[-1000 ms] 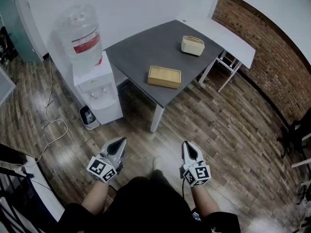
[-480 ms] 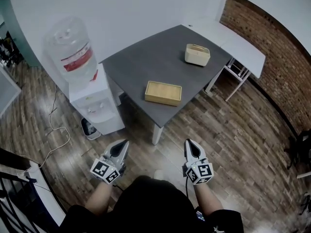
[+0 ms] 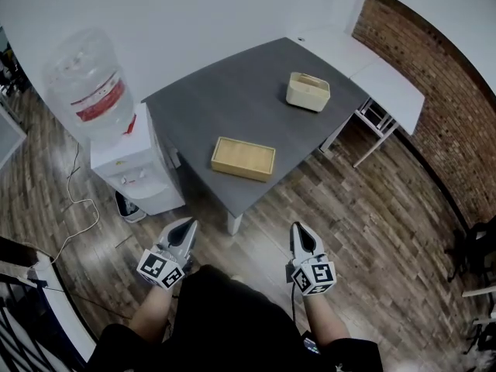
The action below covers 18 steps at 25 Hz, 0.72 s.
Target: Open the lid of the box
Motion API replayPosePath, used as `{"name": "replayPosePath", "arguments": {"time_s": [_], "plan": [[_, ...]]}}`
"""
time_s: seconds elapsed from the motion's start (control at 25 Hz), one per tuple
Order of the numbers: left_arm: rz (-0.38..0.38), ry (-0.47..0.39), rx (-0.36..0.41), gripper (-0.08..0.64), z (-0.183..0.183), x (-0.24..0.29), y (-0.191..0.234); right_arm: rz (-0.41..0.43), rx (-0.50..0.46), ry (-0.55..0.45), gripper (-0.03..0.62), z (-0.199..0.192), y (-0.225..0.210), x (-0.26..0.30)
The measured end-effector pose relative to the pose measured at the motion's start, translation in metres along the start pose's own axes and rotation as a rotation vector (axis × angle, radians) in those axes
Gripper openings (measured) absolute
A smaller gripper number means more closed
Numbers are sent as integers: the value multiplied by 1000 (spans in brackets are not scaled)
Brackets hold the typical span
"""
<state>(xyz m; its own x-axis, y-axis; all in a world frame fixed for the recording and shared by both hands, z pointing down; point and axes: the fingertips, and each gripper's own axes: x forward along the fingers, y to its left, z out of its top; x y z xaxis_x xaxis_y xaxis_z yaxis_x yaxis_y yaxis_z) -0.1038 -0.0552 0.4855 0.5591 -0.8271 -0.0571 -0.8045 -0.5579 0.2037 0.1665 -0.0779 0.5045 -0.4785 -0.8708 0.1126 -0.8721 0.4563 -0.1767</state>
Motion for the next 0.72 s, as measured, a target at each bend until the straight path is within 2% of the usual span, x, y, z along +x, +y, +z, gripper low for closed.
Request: {"name": "replayPosePath", "arguments": {"time_s": [0.32,0.72], "plan": [[-7,21,-12,0,-6,32,27,-14,7,18,3,-2,-16,32],[-58,8,-7,0,9,104,80,-75,-8,7,3,21,-45,96]]}}
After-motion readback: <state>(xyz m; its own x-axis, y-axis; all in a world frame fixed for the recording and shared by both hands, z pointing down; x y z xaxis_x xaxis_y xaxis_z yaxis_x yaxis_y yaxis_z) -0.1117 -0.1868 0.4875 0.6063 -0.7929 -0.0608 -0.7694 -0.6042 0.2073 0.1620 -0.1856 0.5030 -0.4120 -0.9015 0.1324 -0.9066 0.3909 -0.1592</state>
